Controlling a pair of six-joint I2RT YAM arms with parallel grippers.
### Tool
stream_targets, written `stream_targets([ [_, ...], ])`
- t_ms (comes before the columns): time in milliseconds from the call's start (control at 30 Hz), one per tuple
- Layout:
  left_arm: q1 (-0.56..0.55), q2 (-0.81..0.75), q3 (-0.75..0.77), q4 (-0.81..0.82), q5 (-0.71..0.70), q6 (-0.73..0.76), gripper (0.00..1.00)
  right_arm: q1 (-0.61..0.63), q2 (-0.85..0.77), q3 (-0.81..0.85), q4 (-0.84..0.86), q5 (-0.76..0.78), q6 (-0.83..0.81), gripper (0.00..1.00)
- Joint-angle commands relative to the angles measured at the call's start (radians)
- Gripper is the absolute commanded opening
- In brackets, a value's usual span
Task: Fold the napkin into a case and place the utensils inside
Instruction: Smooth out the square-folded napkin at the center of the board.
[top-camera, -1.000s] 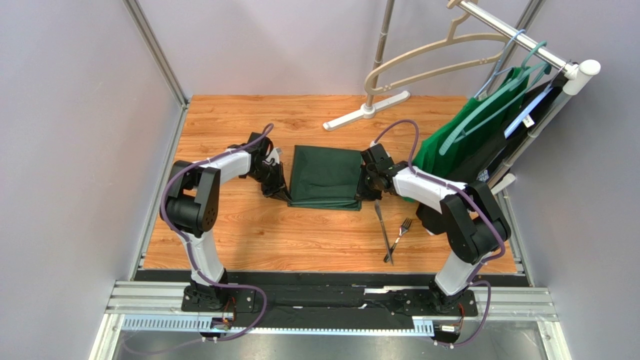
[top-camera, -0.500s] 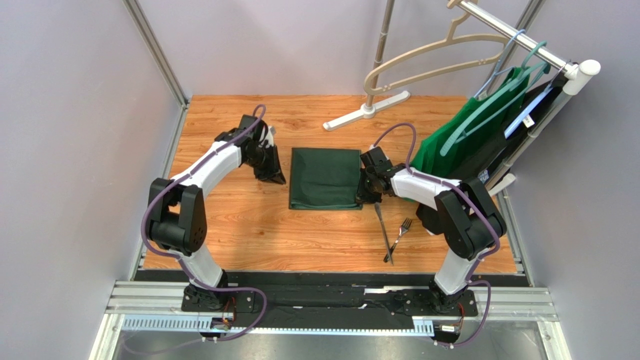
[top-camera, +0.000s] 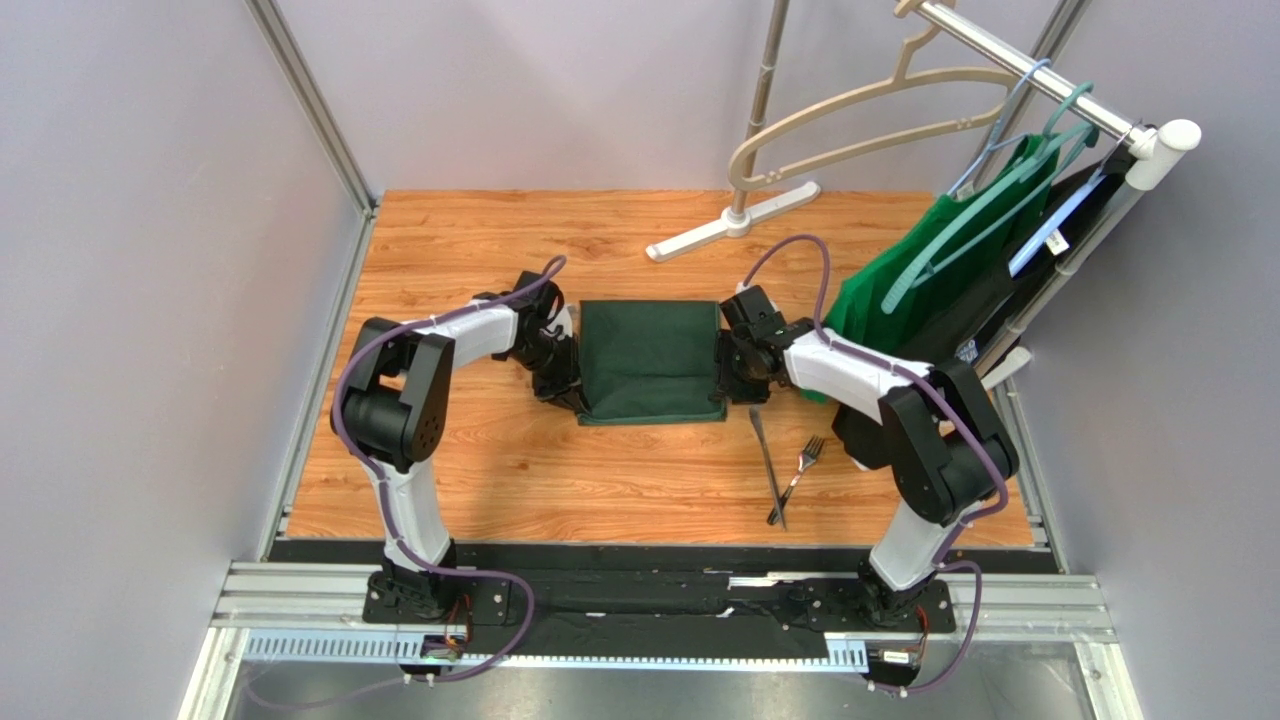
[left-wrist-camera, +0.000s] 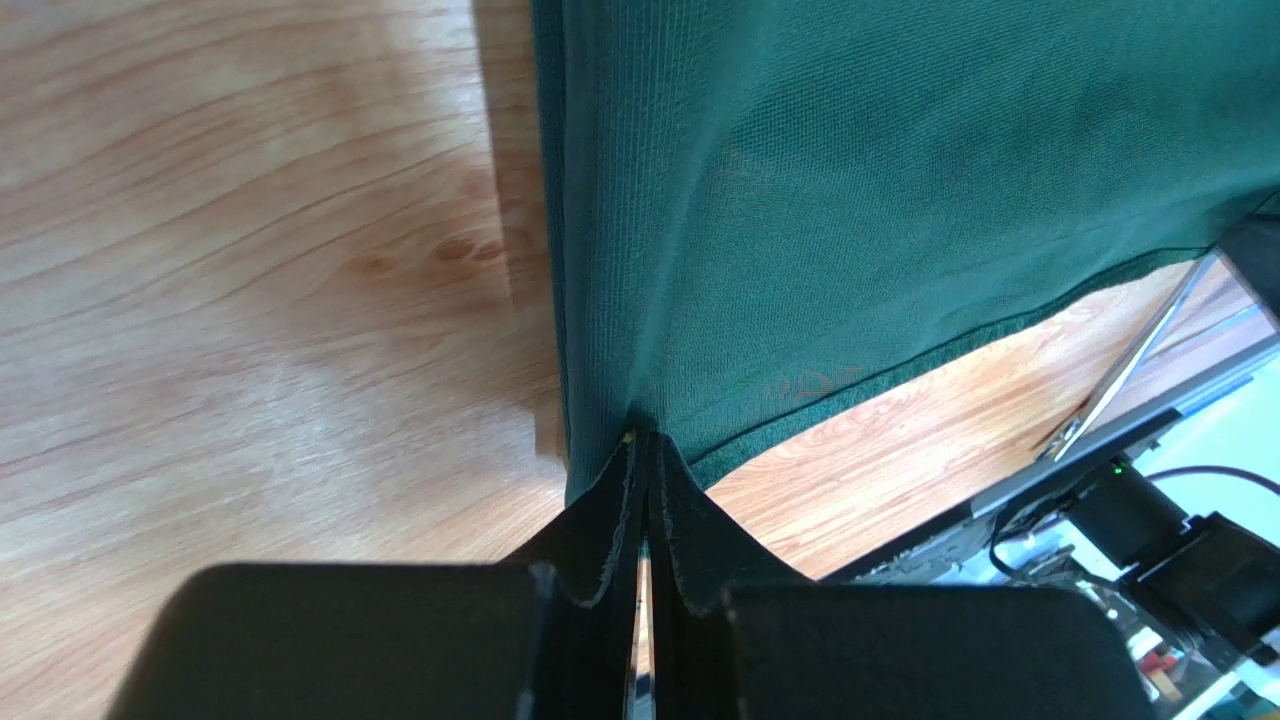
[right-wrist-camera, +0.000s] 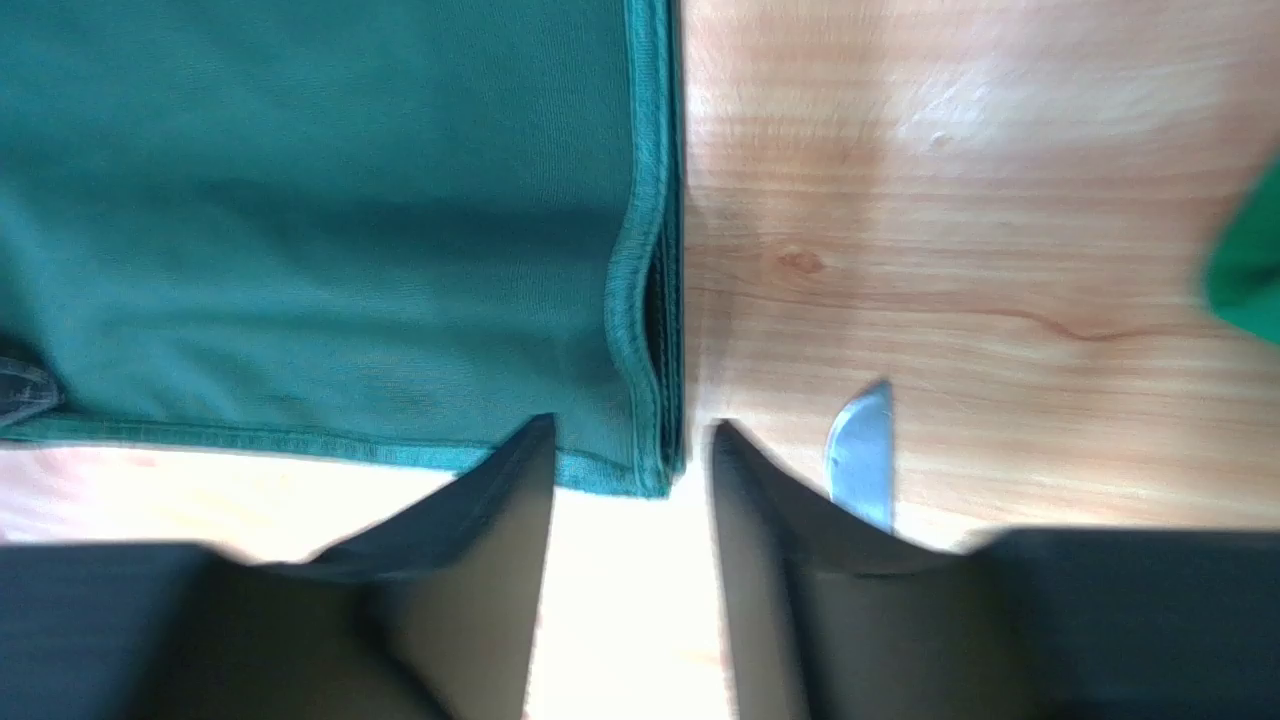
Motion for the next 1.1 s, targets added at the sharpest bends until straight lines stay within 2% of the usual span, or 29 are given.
stream_targets([
  [0,0.0,-0.05,-0.02,0.018,-0.053,0.018,0.06,0.05,-0.105,0.114,-0.055,0.059,-0.143,0.49],
  [67,0.0,-0.044,-0.015,0.016,-0.059,0.021,0.06,0.076,-0.088,0.137,-0.045,0.022,-0.16,0.54],
  [100,0.0,-0.044,-0.012,0.016,-0.064,0.019,0.06,0.076,-0.05,0.145,-0.019,-0.063,-0.164,0.55],
  [167,0.001,-0.038,-0.006,0.016,-0.058,0.019,0.05,0.079,0.002,0.163,0.021,-0.107,-0.17,0.52],
  [200,0.0,-0.038,-0.007,0.016,-0.056,0.018,0.05,0.076,0.027,0.179,0.031,-0.13,-0.172,0.49],
  [267,0.0,-0.041,-0.015,0.019,-0.058,0.015,0.05,0.076,0.085,0.196,0.026,-0.121,-0.172,0.34],
  [300,0.0,-0.042,-0.017,0.021,-0.059,0.015,0.05,0.076,0.093,0.196,0.025,-0.096,-0.173,0.29],
  [400,0.0,-0.039,-0.023,0.022,-0.059,0.019,0.05,0.073,0.098,0.194,0.034,-0.017,-0.203,0.24],
  [733,0.0,-0.027,-0.024,0.021,-0.065,0.027,0.04,0.055,0.133,0.275,0.023,0.126,-0.259,0.27],
  [1067,0.0,-0.016,-0.03,0.016,-0.061,0.029,0.0,0.013,0.366,0.522,0.038,0.295,-0.379,0.22],
])
